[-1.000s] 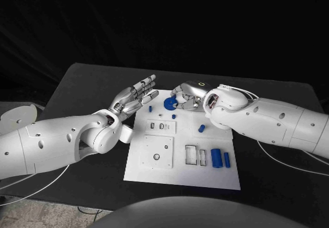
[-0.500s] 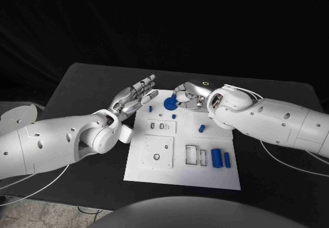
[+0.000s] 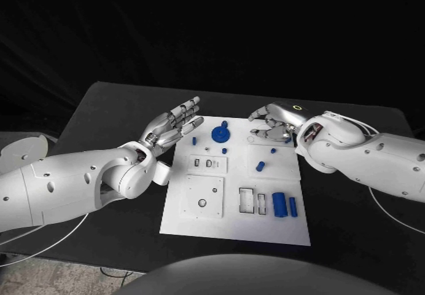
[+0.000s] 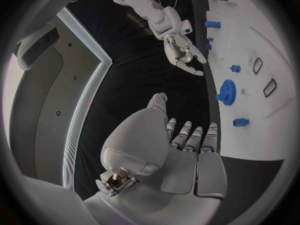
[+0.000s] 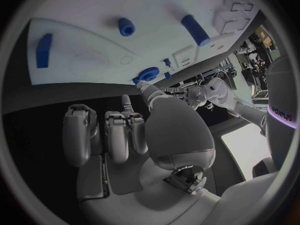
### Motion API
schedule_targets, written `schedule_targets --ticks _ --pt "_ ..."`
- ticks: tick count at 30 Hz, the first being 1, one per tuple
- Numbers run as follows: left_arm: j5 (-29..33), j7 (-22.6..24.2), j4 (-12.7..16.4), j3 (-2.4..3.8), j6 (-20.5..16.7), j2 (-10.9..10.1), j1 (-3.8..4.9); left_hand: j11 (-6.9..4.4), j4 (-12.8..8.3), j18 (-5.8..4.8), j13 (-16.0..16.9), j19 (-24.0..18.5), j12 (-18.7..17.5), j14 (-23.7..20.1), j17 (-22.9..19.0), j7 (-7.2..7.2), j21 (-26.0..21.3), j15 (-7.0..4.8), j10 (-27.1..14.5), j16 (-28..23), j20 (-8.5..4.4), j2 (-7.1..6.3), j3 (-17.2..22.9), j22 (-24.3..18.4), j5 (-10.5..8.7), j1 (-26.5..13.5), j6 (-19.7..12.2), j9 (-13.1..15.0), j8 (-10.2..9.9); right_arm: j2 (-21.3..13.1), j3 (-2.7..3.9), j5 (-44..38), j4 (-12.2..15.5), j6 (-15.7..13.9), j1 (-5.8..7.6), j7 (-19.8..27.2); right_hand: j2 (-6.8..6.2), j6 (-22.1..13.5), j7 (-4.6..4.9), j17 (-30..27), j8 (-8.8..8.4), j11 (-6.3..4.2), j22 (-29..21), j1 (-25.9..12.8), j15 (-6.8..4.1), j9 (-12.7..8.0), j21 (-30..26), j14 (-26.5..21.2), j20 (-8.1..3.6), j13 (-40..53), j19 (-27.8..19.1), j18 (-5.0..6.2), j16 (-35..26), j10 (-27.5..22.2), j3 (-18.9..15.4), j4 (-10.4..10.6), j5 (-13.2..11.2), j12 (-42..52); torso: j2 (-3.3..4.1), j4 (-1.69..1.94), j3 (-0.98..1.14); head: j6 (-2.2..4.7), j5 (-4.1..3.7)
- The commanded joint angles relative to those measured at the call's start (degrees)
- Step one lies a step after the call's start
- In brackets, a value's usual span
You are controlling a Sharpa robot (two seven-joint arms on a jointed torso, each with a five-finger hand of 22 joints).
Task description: Assemble the parts on the task board
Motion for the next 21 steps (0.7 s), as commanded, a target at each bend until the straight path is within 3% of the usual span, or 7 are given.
schedule_targets --ticks 1,4,8,11,14,17,21 --pt "0.08 1.07 0.12 0.02 0.09 0.02 0.02 0.3 -0.42 0.2 0.11 0.38 0.42 0.03 0.07 0.16 0.28 0.12 0.01 0.35 -0.03 -0.16 -0.03 0.06 0.2 0.45 0.08 0.1 0.18 -2.24 -0.03 0.22 2.01 -1.4 0.04 0.18 -0.05 0.59 -0.03 15.07 0.26 0.49 11.68 0.63 0.21 0.09 0.16 5.98 -0.11 15.09 0.76 0.87 0.19 5.9 -0.19 -0.25 -0.37 0.22 0.01 0.03 0.1 0.0 -0.17" --pt "0.08 1.08 0.1 -0.01 0.14 -0.07 0.02 0.33 -0.44 0.2 0.13 0.39 0.6 0.04 0.07 0.17 0.29 0.12 0.06 0.35 -0.03 -0.19 -0.03 0.06 0.21 0.45 0.08 0.1 0.18 -4.71 -0.1 0.22 3.36 -0.94 -0.01 0.03 -0.14 0.76 -0.04 15.07 0.26 0.47 11.59 0.66 0.2 0.1 -0.1 5.98 -0.11 15.09 0.67 0.93 0.19 5.9 -0.27 -0.24 -0.58 0.22 0.01 0.13 0.13 0.0 -0.26" --pt "0.08 1.09 0.12 -0.12 0.19 -0.28 0.0 0.34 -0.44 0.2 0.14 0.4 0.62 0.04 0.07 0.17 0.29 0.11 0.07 0.35 -0.03 -0.2 -0.03 0.06 0.21 0.45 0.07 0.1 0.18 -7.42 -0.26 0.22 4.7 0.17 -0.35 -0.49 -0.31 0.54 -0.01 15.07 -0.09 0.49 11.55 0.66 0.17 -0.01 -0.19 5.98 -0.11 15.09 0.71 0.94 0.19 5.9 -0.54 -0.12 -1.65 0.22 0.01 0.03 0.15 0.0 0.01" --pt "0.08 1.09 0.14 -0.32 0.28 -0.4 -0.01 0.37 -0.45 0.21 0.14 0.4 0.65 0.04 0.07 0.17 0.3 0.11 0.09 0.36 -0.03 -0.21 -0.03 0.06 0.21 0.45 0.07 0.1 0.18 -9.05 -0.35 0.22 5.23 0.36 -0.67 -0.62 -0.42 0.24 -0.08 15.07 -0.37 0.44 11.63 0.81 0.15 -0.1 0.03 5.98 -0.14 15.09 0.88 0.89 0.19 5.9 -0.68 -0.16 -2.14 0.22 0.01 -0.02 0.12 0.0 -0.24" --pt "0.08 1.09 0.08 -0.52 0.4 -0.41 -0.01 0.42 -0.47 0.21 0.15 0.42 0.7 0.05 0.07 0.18 0.31 0.1 0.13 0.37 -0.02 -0.23 -0.03 0.07 0.22 0.44 0.06 0.1 0.18 -10.06 -0.43 0.24 5.03 0.69 -0.97 -0.64 -0.45 -0.07 -0.17 15.07 -0.62 0.36 11.63 1.13 0.1 -0.18 0.02 5.98 -0.17 15.09 0.91 0.89 0.19 5.9 -0.66 -0.33 -2.21 0.22 -0.04 0.02 0.07 0.0 -0.87" --pt "0.08 1.11 0.03 -0.63 0.48 -0.38 -0.02 0.42 -0.47 0.21 0.15 0.42 0.7 0.05 0.07 0.18 0.31 0.1 0.13 0.37 -0.02 -0.23 -0.03 0.07 0.22 0.44 0.06 0.1 0.18 -10.54 -0.5 0.26 4.34 1.21 -1.32 -0.6 -0.52 -0.45 -0.25 15.07 -0.91 0.29 11.62 1.63 0.03 -0.27 -0.02 5.98 -0.22 15.09 0.93 0.9 0.19 5.9 -0.62 -0.61 -2.13 0.22 -0.04 -0.03 0.0 0.0 -0.99" --pt "0.08 1.13 -0.06 -0.69 0.58 -0.34 -0.03 0.5 -0.5 0.21 0.16 0.44 0.78 0.08 0.08 0.19 0.33 0.11 0.17 0.39 -0.02 -0.23 -0.01 0.07 0.24 0.45 0.03 0.09 0.17 -10.62 -0.55 0.27 3.3 1.35 -1.72 -0.31 -0.69 -0.8 -0.32 15.07 -1.13 0.24 11.6 2.05 -0.01 -0.35 -0.09 5.98 -0.26 15.09 0.93 0.91 0.19 5.9 -0.63 -0.91 -2.18 0.22 0.05 0.06 0.07 0.0 -1.0"
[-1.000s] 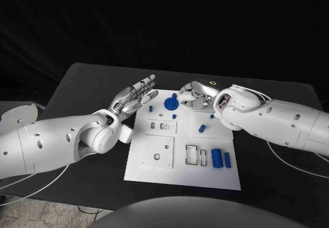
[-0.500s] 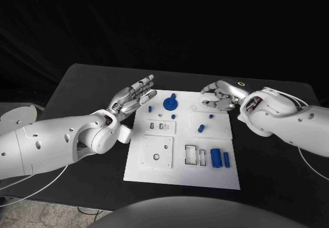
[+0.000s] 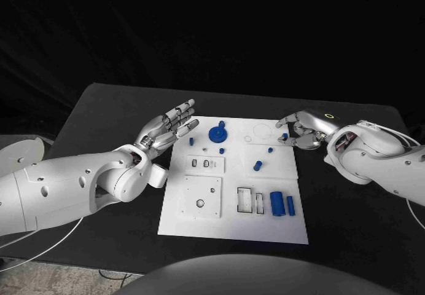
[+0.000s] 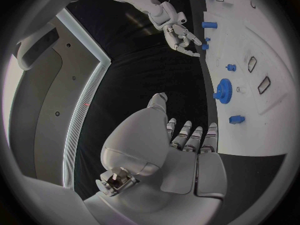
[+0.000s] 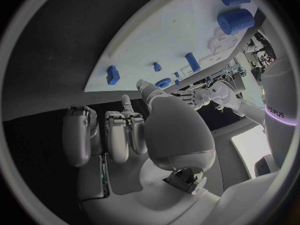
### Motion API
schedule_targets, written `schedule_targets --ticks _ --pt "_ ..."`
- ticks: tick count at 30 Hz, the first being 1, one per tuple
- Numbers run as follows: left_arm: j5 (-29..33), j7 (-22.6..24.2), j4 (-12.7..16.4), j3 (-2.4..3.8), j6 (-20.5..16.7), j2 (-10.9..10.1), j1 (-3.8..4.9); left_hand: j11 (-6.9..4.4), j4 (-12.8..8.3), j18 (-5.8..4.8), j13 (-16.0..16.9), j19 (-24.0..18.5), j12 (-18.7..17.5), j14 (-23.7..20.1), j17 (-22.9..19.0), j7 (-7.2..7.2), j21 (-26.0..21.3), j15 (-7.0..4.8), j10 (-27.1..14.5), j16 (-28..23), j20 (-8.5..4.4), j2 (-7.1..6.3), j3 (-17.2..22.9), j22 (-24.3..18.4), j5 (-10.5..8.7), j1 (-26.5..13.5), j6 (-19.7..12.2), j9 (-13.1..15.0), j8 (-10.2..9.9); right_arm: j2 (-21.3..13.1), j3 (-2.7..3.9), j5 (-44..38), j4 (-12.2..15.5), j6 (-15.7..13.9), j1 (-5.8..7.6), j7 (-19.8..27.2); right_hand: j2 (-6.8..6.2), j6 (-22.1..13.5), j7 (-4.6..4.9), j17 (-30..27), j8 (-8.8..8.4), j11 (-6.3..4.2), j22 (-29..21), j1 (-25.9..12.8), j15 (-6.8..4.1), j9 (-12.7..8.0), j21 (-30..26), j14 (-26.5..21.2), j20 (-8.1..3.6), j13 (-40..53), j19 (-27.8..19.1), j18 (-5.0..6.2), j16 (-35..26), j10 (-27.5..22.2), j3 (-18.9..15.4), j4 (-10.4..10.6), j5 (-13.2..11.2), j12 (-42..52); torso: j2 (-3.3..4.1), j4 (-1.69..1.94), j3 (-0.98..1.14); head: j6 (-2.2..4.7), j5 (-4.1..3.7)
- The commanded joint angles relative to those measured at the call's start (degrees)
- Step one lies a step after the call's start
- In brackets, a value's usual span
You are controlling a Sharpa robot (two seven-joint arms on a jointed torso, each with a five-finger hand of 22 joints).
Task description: Assemble the parts on the task board
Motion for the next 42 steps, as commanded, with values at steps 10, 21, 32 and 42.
schedule_targets --ticks 10,21,32,42 --pt "0.02 0.97 -0.09 -0.06 0.68 -0.01 -0.07 0.39 -0.38 0.21 0.06 0.46 0.24 0.13 0.1 0.2 0.34 0.12 0.02 0.42 -0.01 -0.23 0.19 0.08 0.26 0.47 0.0 0.04 0.17 0.65 -0.05 -0.15 -3.06 1.63 -0.94 0.35 -0.23 -0.53 -0.01 15.08 -0.38 0.16 11.35 1.37 -0.09 -0.09 -0.92 5.98 -0.34 15.1 0.6 1.09 0.19 5.9 -0.2 -0.87 -0.54 0.22 0.03 0.11 -0.03 0.0 0.18" --pt "0.07 0.91 -0.2 -0.07 0.91 0.05 -0.13 0.45 -0.41 0.21 0.07 0.49 0.25 0.17 0.11 0.21 0.36 0.13 0.04 0.45 -0.01 -0.23 0.21 0.08 0.27 0.48 -0.03 0.04 0.16 1.37 -0.05 -0.18 -5.17 2.19 -1.63 0.31 -0.59 -1.0 0.06 15.08 -0.5 0.21 10.99 2.16 -0.06 -0.13 -2.1 5.98 -0.36 15.1 0.1 1.33 0.19 5.9 -0.42 -1.42 -1.26 0.22 0.06 0.09 -0.05 0.0 0.17" --pt "0.1 0.78 -0.31 -0.08 1.1 0.03 -0.17 0.45 -0.41 0.21 0.07 0.49 0.25 0.17 0.11 0.21 0.36 0.13 0.04 0.45 -0.01 -0.23 0.21 0.08 0.27 0.48 -0.03 0.04 0.16 1.7 -0.05 -0.08 -6.05 0.52 -2.15 1.62 -0.08 1.86 -0.07 14.72 1.49 0.12 10.24 3.52 -0.12 2.29 -4.62 5.82 -0.41 15.1 -0.92 1.82 -0.37 5.9 -0.71 -1.93 -1.46 0.22 0.04 0.07 -0.04 0.0 0.19" --pt "0.14 0.72 -0.36 -0.1 1.26 0.05 -0.21 0.53 -0.46 0.21 0.07 0.53 0.29 0.19 0.12 0.23 0.4 0.17 0.07 0.46 0.0 -0.22 0.25 0.1 0.29 0.5 -0.05 0.03 0.15 2.09 -0.05 0.42 -6.47 -0.67 -2.33 2.62 0.09 2.27 -0.25 14.62 2.37 -0.03 10.19 3.38 -0.28 4.36 -4.94 5.78 -0.54 15.1 -0.92 1.84 -0.52 5.9 -1.53 -1.57 -2.64 0.22 0.05 0.12 -0.08 0.0 0.04"
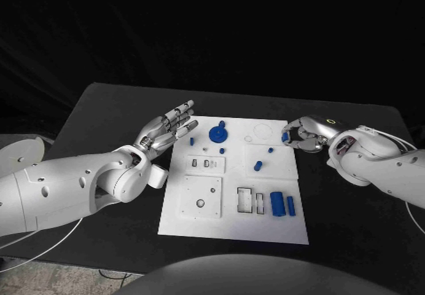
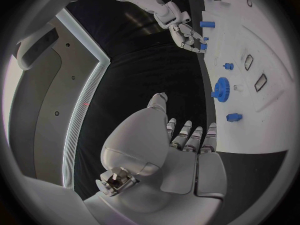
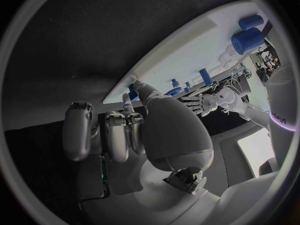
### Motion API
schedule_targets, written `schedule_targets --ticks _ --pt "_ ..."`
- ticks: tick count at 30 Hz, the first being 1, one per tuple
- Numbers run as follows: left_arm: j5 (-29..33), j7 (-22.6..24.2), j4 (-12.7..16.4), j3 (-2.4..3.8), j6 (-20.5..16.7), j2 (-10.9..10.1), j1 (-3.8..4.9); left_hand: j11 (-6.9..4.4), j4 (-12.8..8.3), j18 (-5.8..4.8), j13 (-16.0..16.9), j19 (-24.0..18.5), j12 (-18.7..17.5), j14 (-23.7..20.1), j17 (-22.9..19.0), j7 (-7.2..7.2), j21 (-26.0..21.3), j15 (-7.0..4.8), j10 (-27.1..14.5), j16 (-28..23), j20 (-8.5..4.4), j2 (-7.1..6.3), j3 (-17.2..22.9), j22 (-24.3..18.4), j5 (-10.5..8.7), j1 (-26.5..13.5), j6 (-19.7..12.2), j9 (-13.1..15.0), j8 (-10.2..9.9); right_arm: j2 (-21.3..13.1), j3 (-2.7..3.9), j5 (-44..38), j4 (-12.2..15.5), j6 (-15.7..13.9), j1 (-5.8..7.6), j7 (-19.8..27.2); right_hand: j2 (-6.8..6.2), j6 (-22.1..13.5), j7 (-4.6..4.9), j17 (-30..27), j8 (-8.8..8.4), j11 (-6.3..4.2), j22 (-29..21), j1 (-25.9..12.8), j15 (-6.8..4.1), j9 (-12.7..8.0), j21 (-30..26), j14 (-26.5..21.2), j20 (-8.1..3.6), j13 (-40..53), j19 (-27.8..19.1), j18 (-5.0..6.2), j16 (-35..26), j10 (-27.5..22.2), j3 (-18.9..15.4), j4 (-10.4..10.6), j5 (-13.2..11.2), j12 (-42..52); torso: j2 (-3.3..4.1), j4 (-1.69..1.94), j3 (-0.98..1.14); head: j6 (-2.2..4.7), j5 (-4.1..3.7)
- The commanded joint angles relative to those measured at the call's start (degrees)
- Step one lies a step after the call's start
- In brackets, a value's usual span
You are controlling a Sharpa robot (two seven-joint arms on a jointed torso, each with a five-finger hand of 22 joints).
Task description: Assemble the parts on the task board
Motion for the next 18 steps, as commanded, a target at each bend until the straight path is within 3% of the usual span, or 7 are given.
schedule_targets --ticks 1,12,14,18 --pt "0.06 0.67 0.09 0.02 1.09 0.05 0.0 0.32 -0.29 0.21 0.1 0.53 0.29 0.19 0.08 0.23 0.4 0.17 -0.13 0.24 0.0 -0.22 0.07 0.1 0.29 0.5 -0.05 0.05 0.16 0.09 -0.06 0.09 -0.07 -0.49 -0.18 1.22 0.26 0.55 0.01 14.59 0.39 -0.03 10.17 0.33 -0.28 0.37 -0.29 5.79 -0.03 15.05 -0.41 0.94 -0.19 5.9 -0.44 0.02 -0.47 0.22 0.01 0.02 -0.03 0.0 0.02" --pt "0.06 0.59 0.09 0.02 1.17 0.0 0.0 0.32 -0.29 0.21 0.1 0.53 0.29 0.19 0.08 0.23 0.4 0.17 -0.13 0.24 0.0 -0.22 0.07 0.1 0.29 0.5 -0.05 0.05 0.16 0.37 -0.06 0.23 -0.12 -0.46 -0.31 1.53 -0.08 -0.77 -0.25 14.52 0.3 -0.2 10.16 0.74 -0.4 1.93 -0.53 5.76 -0.12 15.05 -0.37 0.96 -0.29 5.9 -1.23 -0.02 -1.87 0.22 0.01 0.02 -0.01 0.0 0.14" --pt "0.06 0.58 0.11 0.02 1.18 -0.01 0.0 0.32 -0.29 0.21 0.1 0.53 0.29 0.19 0.08 0.23 0.4 0.17 -0.13 0.24 0.0 -0.22 0.07 0.1 0.29 0.5 -0.05 0.05 0.16 0.41 -0.06 0.24 -0.13 -0.43 -0.33 1.51 0.15 -0.34 -0.31 14.52 0.84 -0.3 10.17 1.06 -0.45 2.84 -0.58 5.76 -0.2 15.05 -0.33 0.96 -0.29 5.9 -1.32 -0.07 -1.46 0.22 0.01 0.05 -0.02 0.0 0.09" --pt "0.06 0.57 0.13 0.02 1.17 -0.03 0.0 0.32 -0.29 0.21 0.1 0.53 0.29 0.19 0.08 0.23 0.4 0.17 -0.13 0.24 0.0 -0.22 0.07 0.1 0.29 0.5 -0.05 0.05 0.16 0.46 -0.06 0.39 -0.13 -0.55 -0.36 1.56 0.82 1.22 -0.64 14.52 3.63 -0.64 10.22 1.97 -0.64 6.69 -0.75 5.77 -0.47 15.05 -0.25 0.98 -0.29 5.9 -1.71 -0.47 0.77 0.22 0.0 0.05 -0.01 0.0 0.21"
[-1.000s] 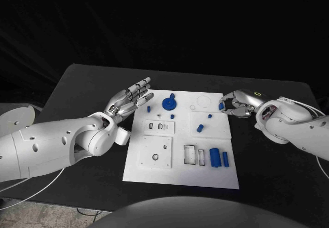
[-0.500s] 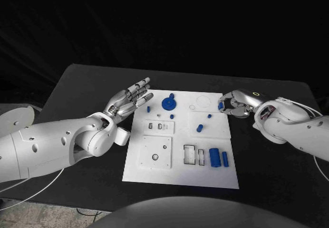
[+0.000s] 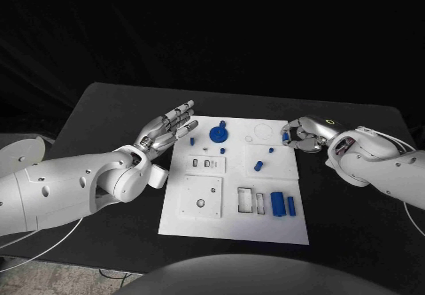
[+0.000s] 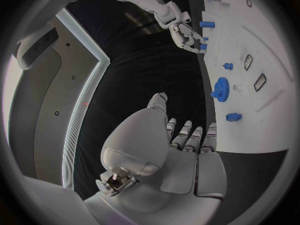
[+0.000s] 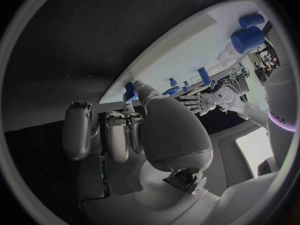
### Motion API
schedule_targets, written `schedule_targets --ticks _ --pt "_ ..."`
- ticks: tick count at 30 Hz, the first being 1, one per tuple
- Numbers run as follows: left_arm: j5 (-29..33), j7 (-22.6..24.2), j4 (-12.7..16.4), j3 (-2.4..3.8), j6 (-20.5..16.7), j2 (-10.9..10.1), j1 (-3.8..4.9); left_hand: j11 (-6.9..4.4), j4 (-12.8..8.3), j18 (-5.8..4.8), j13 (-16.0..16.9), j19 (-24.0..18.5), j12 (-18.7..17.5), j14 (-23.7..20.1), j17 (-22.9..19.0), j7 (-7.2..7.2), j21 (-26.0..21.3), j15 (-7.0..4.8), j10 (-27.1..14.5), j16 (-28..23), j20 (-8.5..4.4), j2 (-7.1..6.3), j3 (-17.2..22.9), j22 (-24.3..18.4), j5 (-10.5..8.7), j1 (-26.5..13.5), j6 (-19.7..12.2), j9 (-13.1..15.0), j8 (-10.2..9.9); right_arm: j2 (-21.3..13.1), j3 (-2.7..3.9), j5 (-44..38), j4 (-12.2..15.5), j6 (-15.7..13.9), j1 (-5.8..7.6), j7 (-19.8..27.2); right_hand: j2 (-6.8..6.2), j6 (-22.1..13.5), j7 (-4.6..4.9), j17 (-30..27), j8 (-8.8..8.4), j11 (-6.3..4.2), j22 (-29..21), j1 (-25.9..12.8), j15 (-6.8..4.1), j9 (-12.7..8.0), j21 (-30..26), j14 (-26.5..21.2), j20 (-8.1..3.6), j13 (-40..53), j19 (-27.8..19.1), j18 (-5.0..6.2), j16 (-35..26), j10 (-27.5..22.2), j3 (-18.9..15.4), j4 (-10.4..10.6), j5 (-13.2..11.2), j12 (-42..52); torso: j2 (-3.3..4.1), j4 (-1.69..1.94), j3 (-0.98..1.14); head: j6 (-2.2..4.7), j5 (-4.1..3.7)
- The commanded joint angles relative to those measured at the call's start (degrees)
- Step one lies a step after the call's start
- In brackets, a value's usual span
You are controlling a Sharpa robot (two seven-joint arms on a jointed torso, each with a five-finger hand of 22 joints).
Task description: Assemble the parts on the task board
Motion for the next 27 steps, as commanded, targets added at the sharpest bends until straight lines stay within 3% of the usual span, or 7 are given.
schedule_targets --ticks 1,6,11,15,20,27 --pt "0.03 0.62 0.14 0.03 1.06 0.02 0.02 0.33 -0.29 0.21 0.06 0.53 0.29 0.19 0.09 0.23 0.4 0.17 -0.13 0.24 0.0 -0.22 0.07 0.1 0.29 0.5 -0.05 0.05 0.16 0.09 -0.07 0.08 0.02 0.08 -0.16 0.68 0.41 0.94 -0.1 14.54 2.25 -0.57 10.25 0.93 -0.64 2.77 -0.3 5.79 -0.33 15.06 -0.02 0.98 -0.29 6.07 -0.44 -0.24 1.58 0.22 -0.01 -0.01 0.02 0.0 0.1" --pt "0.03 0.62 0.15 0.02 1.06 0.0 0.02 0.41 -0.36 0.2 0.06 0.53 0.34 0.2 0.09 0.26 0.39 0.22 -0.1 0.26 0.01 -0.2 0.14 0.09 0.31 0.52 -0.06 0.05 0.15 0.07 -0.07 0.79 0.08 -1.32 -0.19 1.3 1.72 1.37 -0.2 14.63 7.31 -0.63 10.36 1.68 -0.8 8.3 -0.32 5.83 -0.45 15.06 0.13 0.93 -0.14 6.07 -0.49 -0.63 5.04 0.22 -0.03 -0.01 0.02 0.0 0.07" --pt "0.03 0.65 0.05 0.02 1.11 0.03 -0.02 0.41 -0.36 0.2 0.06 0.53 0.34 0.2 0.09 0.26 0.39 0.22 -0.1 0.26 0.01 -0.2 0.14 0.09 0.31 0.52 -0.06 0.05 0.15 -0.03 -0.06 1.66 0.54 -4.32 -0.19 1.93 2.17 0.52 -0.09 14.76 9.73 -0.55 10.49 1.85 -0.77 11.31 -0.12 5.89 -0.43 15.06 0.33 0.86 0.06 6.07 -0.13 -0.64 7.37 0.22 -0.11 -0.03 0.06 0.0 0.23" --pt "0.03 0.68 -0.05 0.0 1.09 0.07 -0.07 0.41 -0.36 0.2 0.06 0.53 0.34 0.2 0.09 0.26 0.39 0.22 -0.1 0.26 0.01 -0.2 0.14 0.09 0.31 0.52 -0.06 0.05 0.15 -0.41 -0.03 2.12 2.15 -5.83 0.03 1.87 2.1 0.1 0.0 14.83 10.37 -0.44 10.51 1.65 -0.79 12.21 -0.09 5.91 -0.39 15.06 0.39 0.84 0.16 6.07 -0.04 -0.46 8.18 0.22 -0.1 0.06 0.04 0.0 0.26" --pt "0.04 0.82 -0.05 -0.01 1.01 0.03 -0.15 0.41 -0.36 0.2 0.06 0.53 0.34 0.2 0.09 0.26 0.39 0.22 -0.1 0.26 0.01 -0.2 0.14 0.09 0.31 0.52 -0.06 0.05 0.15 -0.79 0.04 2.34 6.68 -6.44 0.71 0.91 1.92 -0.57 0.21 15.07 10.66 -0.28 10.73 1.12 -0.69 12.85 0.6 6.01 -0.33 15.06 0.72 0.68 0.53 6.07 -0.01 -0.09 9.08 0.22 0.01 -0.04 0.06 0.0 0.45" --pt "0.04 0.8 0.08 -0.02 0.91 -0.18 -0.18 0.42 -0.36 0.19 0.06 0.53 0.34 0.21 0.09 0.26 0.4 0.22 -0.1 0.26 0.01 -0.2 0.14 0.09 0.31 0.52 -0.06 0.05 0.15 0.25 0.07 1.56 12.23 -3.84 0.78 -0.86 1.78 -0.97 0.33 15.07 10.72 -0.19 10.83 0.82 -0.63 13.12 0.92 6.01 -0.29 15.06 0.88 0.62 0.53 6.07 0.05 0.06 9.56 0.22 0.08 0.07 0.03 0.0 0.36"
